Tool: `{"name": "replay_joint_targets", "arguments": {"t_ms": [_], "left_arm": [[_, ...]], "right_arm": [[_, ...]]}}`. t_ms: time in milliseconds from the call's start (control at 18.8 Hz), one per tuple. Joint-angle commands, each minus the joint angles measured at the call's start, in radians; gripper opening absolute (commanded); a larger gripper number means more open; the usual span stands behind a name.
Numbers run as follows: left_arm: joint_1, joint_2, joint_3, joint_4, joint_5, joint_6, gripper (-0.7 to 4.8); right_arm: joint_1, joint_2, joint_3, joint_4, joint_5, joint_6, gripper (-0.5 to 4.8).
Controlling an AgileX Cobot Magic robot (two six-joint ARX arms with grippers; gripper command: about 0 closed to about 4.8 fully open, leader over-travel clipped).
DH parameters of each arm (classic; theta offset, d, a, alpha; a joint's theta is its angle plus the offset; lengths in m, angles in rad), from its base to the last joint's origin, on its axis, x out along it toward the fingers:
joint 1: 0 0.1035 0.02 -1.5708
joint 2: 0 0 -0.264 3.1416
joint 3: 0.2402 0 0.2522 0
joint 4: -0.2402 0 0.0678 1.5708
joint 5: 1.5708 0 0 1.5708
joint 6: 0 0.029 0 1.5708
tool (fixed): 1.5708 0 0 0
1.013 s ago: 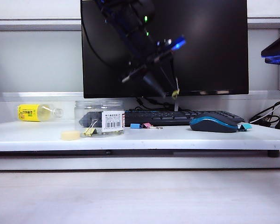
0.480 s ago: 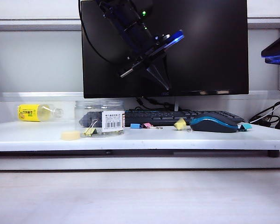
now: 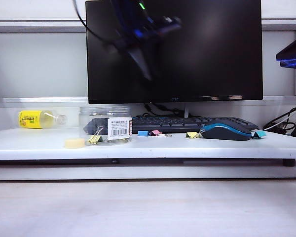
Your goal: Take the clips out of the round transparent plastic box and place them on the table.
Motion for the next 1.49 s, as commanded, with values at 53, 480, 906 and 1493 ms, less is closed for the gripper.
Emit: {"name": "replay_joint_targets", "arguments": {"t_ms": [53, 480, 906, 1493], "left_arm": [[0.007, -0.048, 0.003, -0.138, -0.133, 0.029, 1.22], [-0.002, -0.065, -0.164, -0.146, -0.156, 0.061, 1.22], [0.000, -0.087, -0.351, -0.146, -0.221, 0.124, 1.22], [0.000, -0.105, -0.353, -0.146, -0.206, 0.142, 1.22]], "right_arm": [[0.000, -0.001, 0.005, 0.013, 0.000, -0.008, 0.58], [0.000, -0.002, 0.005, 0.009, 0.000, -0.008, 0.58], [0.000, -0.002, 0.005, -0.009, 0.008, -0.019, 0.58], [0.000, -0.003, 0.005, -0.009, 0.029, -0.022, 0.58]]}}
